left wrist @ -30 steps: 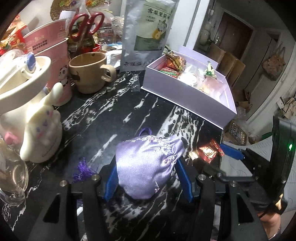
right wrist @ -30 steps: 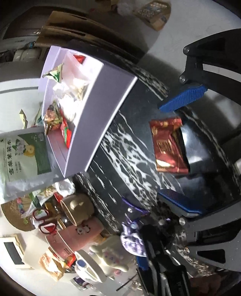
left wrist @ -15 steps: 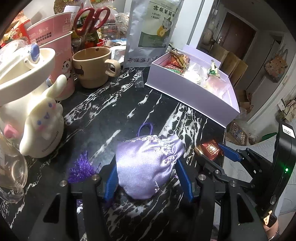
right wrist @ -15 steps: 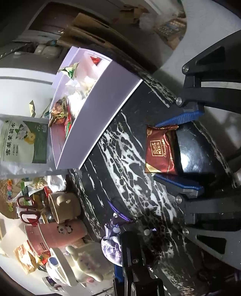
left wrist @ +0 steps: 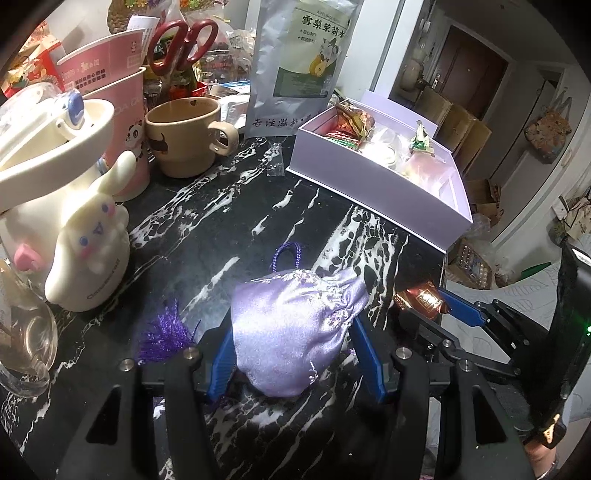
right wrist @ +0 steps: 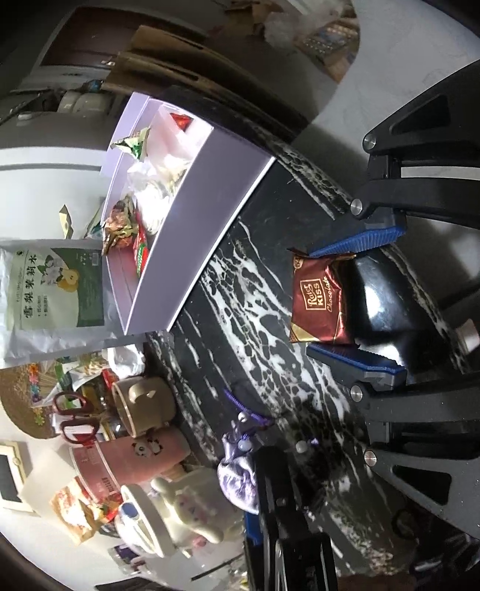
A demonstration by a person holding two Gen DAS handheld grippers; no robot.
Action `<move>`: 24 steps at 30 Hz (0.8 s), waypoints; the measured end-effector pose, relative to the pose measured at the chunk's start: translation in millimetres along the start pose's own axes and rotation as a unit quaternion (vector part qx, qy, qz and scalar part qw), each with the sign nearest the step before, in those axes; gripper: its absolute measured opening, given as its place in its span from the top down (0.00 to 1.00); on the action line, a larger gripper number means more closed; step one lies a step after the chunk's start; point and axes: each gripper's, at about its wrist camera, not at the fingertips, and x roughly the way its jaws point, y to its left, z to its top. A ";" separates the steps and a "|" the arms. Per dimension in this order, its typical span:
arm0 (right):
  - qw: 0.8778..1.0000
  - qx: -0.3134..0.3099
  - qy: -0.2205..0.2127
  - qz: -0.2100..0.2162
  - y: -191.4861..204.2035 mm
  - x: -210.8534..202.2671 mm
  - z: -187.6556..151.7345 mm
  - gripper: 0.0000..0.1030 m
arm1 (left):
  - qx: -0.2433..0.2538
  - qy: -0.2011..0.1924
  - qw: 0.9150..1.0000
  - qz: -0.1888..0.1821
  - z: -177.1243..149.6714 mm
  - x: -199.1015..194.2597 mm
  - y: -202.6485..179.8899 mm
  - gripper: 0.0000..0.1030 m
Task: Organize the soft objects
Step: 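Lift the pouch and chocolate square and carry both toward the white box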
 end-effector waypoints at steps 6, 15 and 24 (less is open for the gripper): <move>1.000 0.011 -0.010 0.010 -0.2 -16.4 -1.0 0.55 | 0.013 -0.008 1.000 -0.005 -0.3 -5.4 -8.4 0.45; 0.999 0.029 -0.031 0.009 -2.7 -45.8 -3.5 0.55 | 0.038 -0.024 0.999 -0.026 -2.7 -19.0 -28.4 0.45; 0.997 0.036 -0.074 -0.009 -8.3 -86.6 -4.6 0.55 | 0.069 -0.056 0.995 -0.050 -2.7 -43.8 -54.5 0.45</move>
